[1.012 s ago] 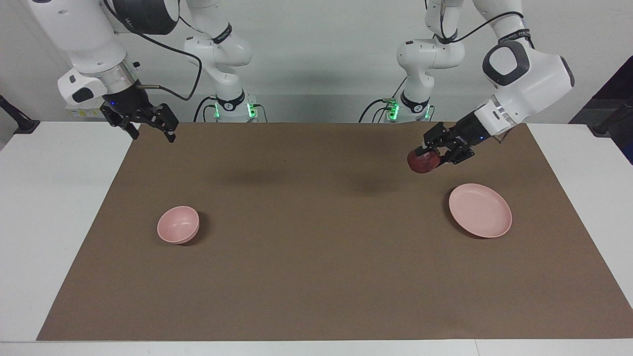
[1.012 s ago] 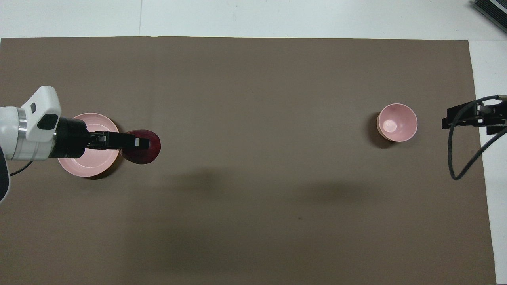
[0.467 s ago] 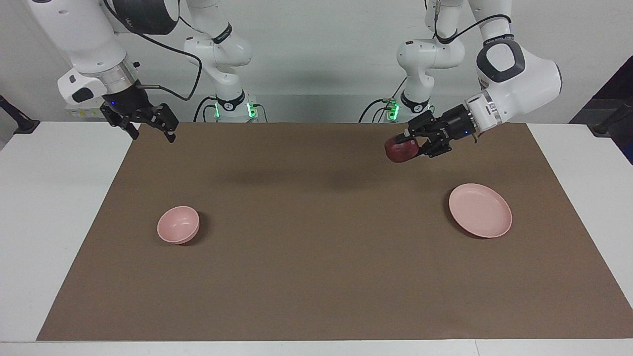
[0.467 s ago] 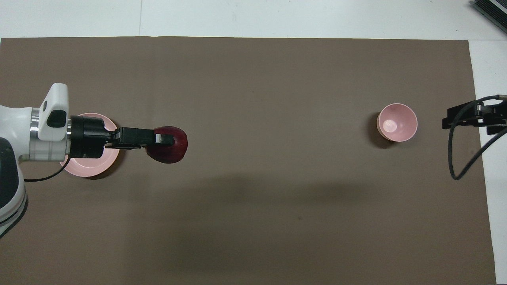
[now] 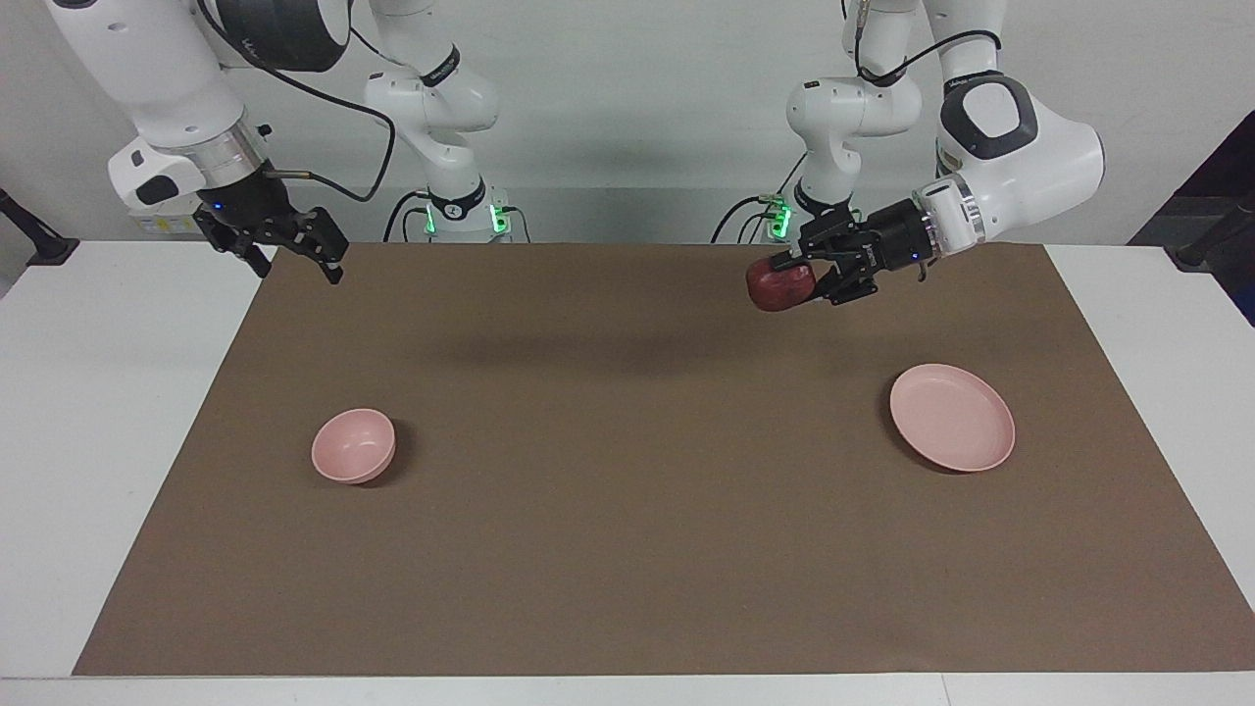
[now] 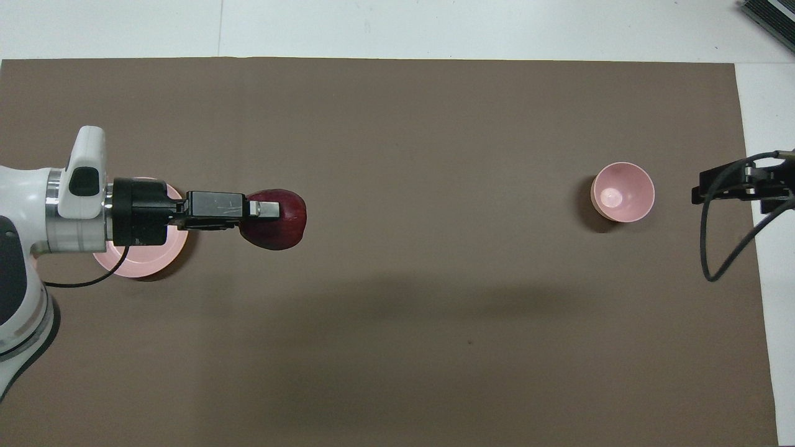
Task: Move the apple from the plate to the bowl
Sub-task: 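Lift the apple out of the bowl with the left gripper, then hold the apple with the left gripper while the right gripper approaches it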
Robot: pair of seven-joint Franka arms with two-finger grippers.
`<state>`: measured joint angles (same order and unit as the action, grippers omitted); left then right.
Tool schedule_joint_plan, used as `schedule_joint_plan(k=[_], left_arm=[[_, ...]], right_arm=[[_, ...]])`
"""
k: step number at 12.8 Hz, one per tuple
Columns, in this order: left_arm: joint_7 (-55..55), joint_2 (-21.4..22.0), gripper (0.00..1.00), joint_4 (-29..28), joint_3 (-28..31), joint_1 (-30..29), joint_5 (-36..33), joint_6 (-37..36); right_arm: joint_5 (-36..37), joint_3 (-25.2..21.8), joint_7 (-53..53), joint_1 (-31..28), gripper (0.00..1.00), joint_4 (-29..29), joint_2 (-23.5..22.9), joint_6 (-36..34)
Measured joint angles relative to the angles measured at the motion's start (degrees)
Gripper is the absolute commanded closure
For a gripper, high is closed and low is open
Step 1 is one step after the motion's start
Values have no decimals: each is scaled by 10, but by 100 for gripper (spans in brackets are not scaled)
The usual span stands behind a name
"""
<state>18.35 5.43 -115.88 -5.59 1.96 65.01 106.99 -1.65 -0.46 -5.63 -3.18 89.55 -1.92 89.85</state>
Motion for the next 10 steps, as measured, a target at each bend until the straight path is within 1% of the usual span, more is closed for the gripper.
schedule_joint_plan(k=[2,4,6,8,10], left_arm=[[0,0,100,0,0,0,2,0],[0,0,100,0,0,0,2,0],[0,0,100,0,-1,0,3,0],[0,0,100,-1,-1,0,7,0],[0,0,100,-1,-1,0,8,0]], right_arm=[[-12,2,-53,9,0,25,0,2],[-56,3,-120,22,0,54,0,3],[-119,4,-190,27,0,84,-4,3],[-180,5,-235,36,0,104,-13,2],[-260,6,-271,44,0,120,-29,4]])
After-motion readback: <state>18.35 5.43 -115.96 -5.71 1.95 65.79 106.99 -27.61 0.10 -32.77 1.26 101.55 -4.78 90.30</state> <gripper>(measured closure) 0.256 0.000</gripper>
